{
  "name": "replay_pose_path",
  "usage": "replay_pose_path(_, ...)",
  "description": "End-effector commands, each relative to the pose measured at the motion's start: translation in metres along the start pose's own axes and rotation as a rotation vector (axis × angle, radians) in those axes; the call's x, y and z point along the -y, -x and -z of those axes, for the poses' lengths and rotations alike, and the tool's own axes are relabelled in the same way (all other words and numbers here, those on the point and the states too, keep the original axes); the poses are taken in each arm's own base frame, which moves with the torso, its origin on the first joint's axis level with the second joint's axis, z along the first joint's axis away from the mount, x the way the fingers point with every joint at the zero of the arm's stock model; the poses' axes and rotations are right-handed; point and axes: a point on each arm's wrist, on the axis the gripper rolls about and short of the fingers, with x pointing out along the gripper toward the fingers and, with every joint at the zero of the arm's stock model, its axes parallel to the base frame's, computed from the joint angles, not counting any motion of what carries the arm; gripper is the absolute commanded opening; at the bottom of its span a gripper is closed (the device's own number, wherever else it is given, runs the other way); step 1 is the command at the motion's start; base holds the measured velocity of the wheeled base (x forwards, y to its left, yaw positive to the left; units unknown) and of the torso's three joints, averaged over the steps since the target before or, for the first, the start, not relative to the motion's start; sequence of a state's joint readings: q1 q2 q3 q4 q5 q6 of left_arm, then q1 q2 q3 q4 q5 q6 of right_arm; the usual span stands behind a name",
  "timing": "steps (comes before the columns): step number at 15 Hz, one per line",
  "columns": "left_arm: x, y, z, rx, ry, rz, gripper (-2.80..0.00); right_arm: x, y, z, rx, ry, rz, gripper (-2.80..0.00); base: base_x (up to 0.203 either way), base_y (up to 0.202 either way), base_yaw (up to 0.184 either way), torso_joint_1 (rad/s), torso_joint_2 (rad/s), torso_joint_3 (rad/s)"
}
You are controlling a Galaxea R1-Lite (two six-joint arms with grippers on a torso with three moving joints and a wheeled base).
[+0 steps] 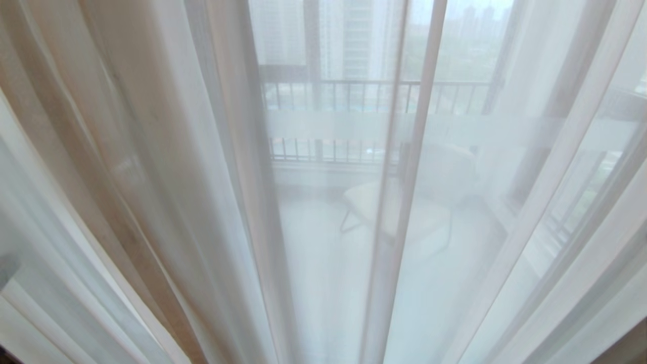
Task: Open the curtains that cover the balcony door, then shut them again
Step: Close the outer curtains on both sides
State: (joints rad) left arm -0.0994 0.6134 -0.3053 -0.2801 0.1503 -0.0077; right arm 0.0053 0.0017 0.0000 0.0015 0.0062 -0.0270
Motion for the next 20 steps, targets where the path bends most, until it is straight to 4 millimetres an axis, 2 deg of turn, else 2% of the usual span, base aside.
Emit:
replay_pose_path(1, -0.002, 0.015, 0.018, 0.023, 0.004, 0.007, -2.80, 0.000, 0.000, 0.000, 0.000, 0.001, -0.001, -2.80, 0.000, 0.000, 0.000, 0.000, 0.00, 0.000)
replay_pose_path(6, -0.006, 0.039, 0.062, 0.004, 0.001, 0.033, -2.80, 0.000, 0.000, 0.000, 0.000, 0.001, -0.001, -2.80, 0.000, 0.000, 0.000, 0.000, 0.00, 0.000)
replay_pose_path(8, -0.006, 0.040, 0.086, -0.037, -0.005, 0.043, -2.80, 0.000, 0.000, 0.000, 0.000, 0.001, -0.001, -2.80, 0.000, 0.000, 0.000, 0.000, 0.00, 0.000)
replay_pose_path(9, -0.005, 0.040, 0.091, -0.058, -0.009, 0.071, -2.80, 0.000, 0.000, 0.000, 0.001, 0.001, -0.002, -2.80, 0.000, 0.000, 0.000, 0.000, 0.00, 0.000)
replay_pose_path(12, -0.003, 0.042, 0.103, -0.176, -0.022, 0.206, -2.80, 0.000, 0.000, 0.000, 0.002, 0.001, -0.002, -2.80, 0.000, 0.000, 0.000, 0.000, 0.00, 0.000)
replay_pose_path(14, -0.003, 0.043, 0.104, -0.185, -0.014, 0.169, -2.80, 0.000, 0.000, 0.000, 0.000, 0.001, -0.001, -2.80, 0.000, 0.000, 0.000, 0.000, 0.00, 0.000)
replay_pose_path(17, -0.003, 0.047, 0.105, -0.142, -0.005, 0.060, -2.80, 0.000, 0.000, 0.000, 0.001, 0.001, -0.001, -2.80, 0.000, 0.000, 0.000, 0.000, 0.00, 0.000)
replay_pose_path(20, -0.004, 0.060, 0.111, -0.024, -0.003, 0.064, -2.80, 0.000, 0.000, 0.000, 0.000, 0.001, -0.002, -2.80, 0.000, 0.000, 0.000, 0.000, 0.00, 0.000)
